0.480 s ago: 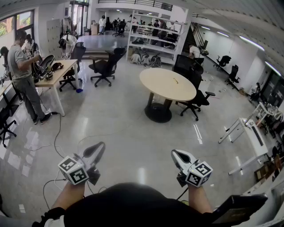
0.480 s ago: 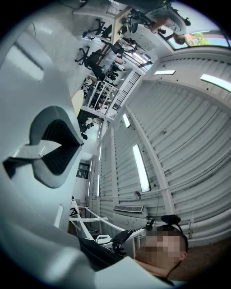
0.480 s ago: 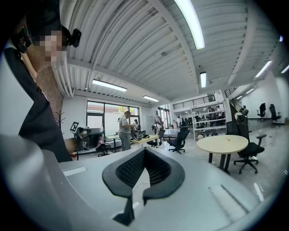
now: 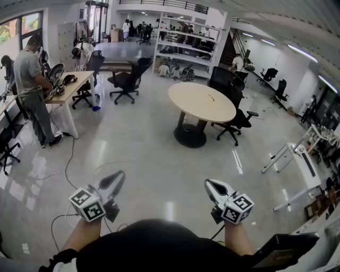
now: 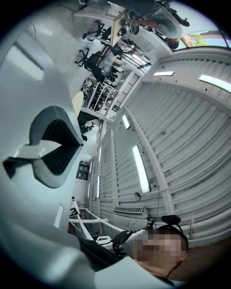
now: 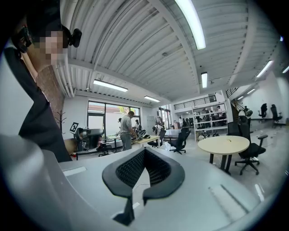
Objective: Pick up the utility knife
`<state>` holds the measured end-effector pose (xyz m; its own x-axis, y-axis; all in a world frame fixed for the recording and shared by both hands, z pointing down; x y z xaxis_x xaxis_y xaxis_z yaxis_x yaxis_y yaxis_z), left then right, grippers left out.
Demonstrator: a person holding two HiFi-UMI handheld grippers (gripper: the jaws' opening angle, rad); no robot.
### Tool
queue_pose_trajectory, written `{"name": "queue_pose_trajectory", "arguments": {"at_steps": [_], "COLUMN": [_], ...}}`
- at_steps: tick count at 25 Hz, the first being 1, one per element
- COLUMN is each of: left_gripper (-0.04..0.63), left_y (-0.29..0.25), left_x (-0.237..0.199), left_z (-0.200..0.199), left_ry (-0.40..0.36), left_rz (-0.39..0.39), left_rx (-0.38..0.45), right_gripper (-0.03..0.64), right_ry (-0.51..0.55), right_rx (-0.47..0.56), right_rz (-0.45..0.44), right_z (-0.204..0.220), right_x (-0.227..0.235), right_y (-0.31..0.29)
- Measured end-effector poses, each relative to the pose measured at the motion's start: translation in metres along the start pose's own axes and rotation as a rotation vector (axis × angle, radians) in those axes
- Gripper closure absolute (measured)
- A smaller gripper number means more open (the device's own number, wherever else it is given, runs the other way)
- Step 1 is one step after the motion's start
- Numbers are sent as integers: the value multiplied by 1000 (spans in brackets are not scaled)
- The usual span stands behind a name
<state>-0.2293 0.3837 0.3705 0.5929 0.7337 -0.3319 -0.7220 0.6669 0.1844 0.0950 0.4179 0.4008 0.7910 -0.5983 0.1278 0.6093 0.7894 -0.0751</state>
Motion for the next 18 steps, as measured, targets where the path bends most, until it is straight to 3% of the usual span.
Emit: {"name": "queue_pose_trajectory", "arguments": {"at_steps": [8, 18], "left_gripper": [603, 603], "left_y": [-4, -38], "left_x": [11, 46], "left_z": [6, 26], "left_ry": [2, 1], "left_rz": [-12, -19], "left_rx": [-12, -22], "right_gripper": [603, 603], "right_ry": [-3, -2], "right_rx": [19, 10], "right_rz": [-17, -26], "right_z": [4, 8], "right_x": [1, 37], "right_y": [11, 48]}}
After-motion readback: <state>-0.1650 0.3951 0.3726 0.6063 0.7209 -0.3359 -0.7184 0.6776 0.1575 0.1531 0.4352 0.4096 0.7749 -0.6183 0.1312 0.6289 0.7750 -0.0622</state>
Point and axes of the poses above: the fingertips, and each gripper's own axes: y backward along the fingers, x to its right, z out of its underside, the point moved 2 cm from there along y, backward along the fingers, and after that the axes turned 2 degrees about x, right-handed, at the moved point
